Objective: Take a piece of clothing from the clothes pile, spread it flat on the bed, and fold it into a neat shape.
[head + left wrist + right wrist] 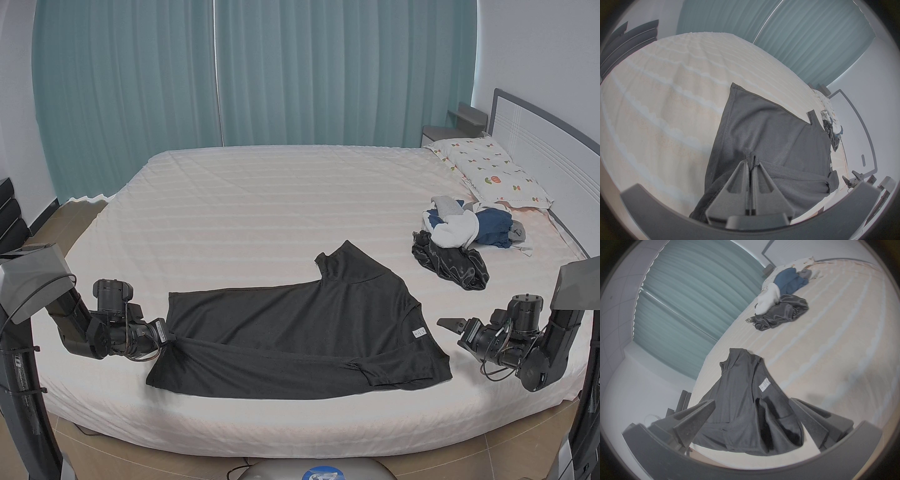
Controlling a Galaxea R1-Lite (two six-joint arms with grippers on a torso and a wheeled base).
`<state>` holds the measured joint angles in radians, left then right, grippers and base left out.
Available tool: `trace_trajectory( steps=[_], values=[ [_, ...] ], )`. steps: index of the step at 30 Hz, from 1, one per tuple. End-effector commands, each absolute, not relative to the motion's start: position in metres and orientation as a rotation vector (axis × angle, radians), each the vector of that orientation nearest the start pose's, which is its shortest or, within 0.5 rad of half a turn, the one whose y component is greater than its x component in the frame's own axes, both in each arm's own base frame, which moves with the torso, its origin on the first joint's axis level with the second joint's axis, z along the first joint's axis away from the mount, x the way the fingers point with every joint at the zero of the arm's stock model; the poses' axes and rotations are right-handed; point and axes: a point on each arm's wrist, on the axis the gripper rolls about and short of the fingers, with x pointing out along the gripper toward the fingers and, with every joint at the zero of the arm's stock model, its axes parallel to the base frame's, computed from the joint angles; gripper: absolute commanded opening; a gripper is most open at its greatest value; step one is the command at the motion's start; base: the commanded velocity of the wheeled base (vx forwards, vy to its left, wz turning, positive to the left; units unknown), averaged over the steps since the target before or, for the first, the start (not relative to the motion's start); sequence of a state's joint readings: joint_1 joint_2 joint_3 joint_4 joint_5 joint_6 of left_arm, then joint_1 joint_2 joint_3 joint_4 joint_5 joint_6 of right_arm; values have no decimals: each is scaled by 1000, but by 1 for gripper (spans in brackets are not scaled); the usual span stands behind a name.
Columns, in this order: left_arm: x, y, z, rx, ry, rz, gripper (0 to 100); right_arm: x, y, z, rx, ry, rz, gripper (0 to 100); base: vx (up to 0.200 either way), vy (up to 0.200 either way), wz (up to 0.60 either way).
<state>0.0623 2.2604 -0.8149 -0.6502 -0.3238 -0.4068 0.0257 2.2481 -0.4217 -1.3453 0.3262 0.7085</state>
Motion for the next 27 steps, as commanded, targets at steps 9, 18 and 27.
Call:
trace_trajectory(
  steps=[9,18,27],
  values=[
    [350,14,7,-539,814,-90,0,358,35,-15,586,667,248,100,0,0,0],
    [348,14,5,-542,824,-86,0,373,54,-35,530,711,351,100,0,0,0],
    [348,14,5,-542,824,-86,0,378,54,-43,527,717,348,100,0,0,0]
  ],
)
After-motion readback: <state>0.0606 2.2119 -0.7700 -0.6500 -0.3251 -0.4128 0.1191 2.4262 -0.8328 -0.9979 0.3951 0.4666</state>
